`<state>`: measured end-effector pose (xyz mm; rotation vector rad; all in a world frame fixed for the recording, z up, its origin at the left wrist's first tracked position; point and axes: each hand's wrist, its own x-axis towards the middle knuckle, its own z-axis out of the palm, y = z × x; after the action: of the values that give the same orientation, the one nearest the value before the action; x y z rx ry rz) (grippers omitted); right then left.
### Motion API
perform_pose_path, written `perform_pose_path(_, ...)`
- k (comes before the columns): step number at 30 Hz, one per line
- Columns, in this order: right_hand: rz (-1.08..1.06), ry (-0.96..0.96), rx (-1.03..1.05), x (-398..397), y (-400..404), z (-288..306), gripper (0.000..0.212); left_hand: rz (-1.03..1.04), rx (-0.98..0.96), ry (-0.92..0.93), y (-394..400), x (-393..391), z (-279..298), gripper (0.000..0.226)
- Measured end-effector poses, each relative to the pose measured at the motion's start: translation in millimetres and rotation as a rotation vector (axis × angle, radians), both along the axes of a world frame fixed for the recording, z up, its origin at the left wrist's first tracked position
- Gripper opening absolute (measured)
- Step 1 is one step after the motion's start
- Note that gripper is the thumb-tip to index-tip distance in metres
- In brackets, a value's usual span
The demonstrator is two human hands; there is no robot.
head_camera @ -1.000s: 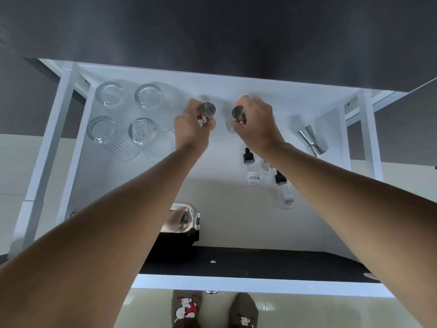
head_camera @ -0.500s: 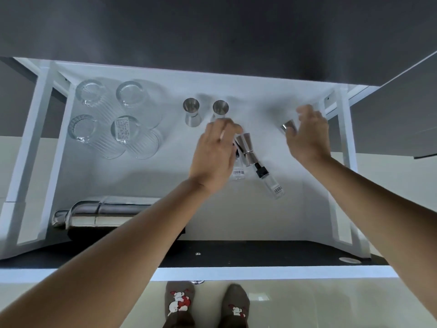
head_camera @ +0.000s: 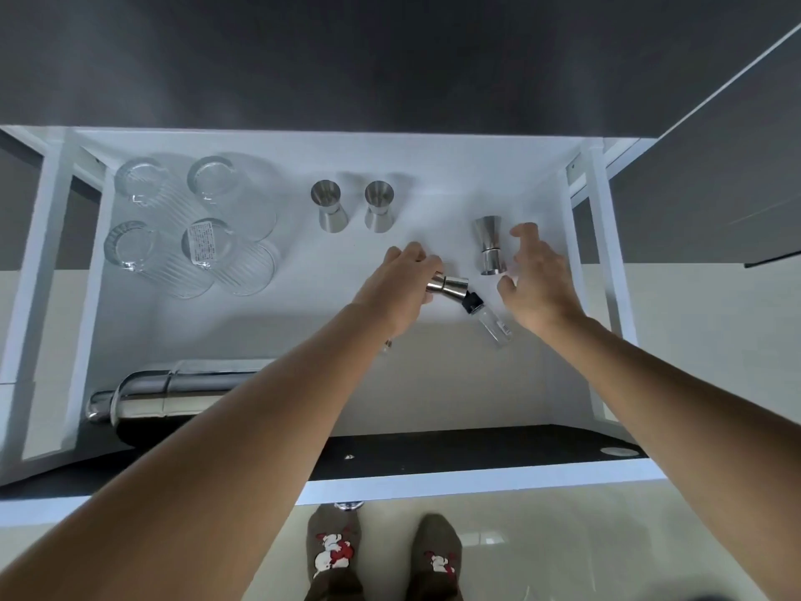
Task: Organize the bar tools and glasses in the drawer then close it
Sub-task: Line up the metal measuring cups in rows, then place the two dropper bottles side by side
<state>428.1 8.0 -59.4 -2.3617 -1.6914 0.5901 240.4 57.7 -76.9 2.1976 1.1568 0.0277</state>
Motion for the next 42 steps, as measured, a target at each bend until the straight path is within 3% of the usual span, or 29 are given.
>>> perform_pose_path(4,0.179,0.019,-0.016,-9.5,4.5,5.2,0.063,0.166,-0.019,-0.191,-10.7,-10.2,7.4,0.031)
perform_pose_path(9,0.178,0.105,-0.079,-25.2,9.4,-0.4,0.020,0.494,0.028,-0.299,-17.0,-43.3,15.2,0.027)
perform_pose_path(15,0.158,0.083,0.017,-46.1,12.6,7.1,0.002,0.757,-0.012,-0.308,-5.7,-81.1,16.2,0.025)
perform_pose_path(18,0.238,0.061,0.098,-65.6,18.5,10.2,0.016,0.828,-0.035,-0.312,-0.2,-88.9,12.3,0.028)
perform_pose_path(23,0.240,0.199,0.144,-96.0,32.8,11.8,0.018,0.886,-0.094,-0.346,8.3,-88.1,8.1,0.023)
perform_pose_path(33,0.230,0.240,0.139,-125.6,47.0,13.0,0.032,0.815,-0.159,-0.319,16.2,-84.3,10.1,0.024)
perform_pose_path(37,0.167,0.093,0.041,-106.1,36.6,17.0,0.051,0.823,-0.176,-0.034,11.1,-83.8,25.6,0.050)
perform_pose_path(39,0.045,-0.005,-0.016,-85.7,25.4,17.2,0.050,0.778,-0.194,0.095,-4.1,-79.2,37.2,0.047)
perform_pose_path(42,-0.067,-0.121,-0.184,-55.3,2.8,13.5,0.045,0.555,-0.184,0.118,-31.4,-62.2,48.3,0.040)
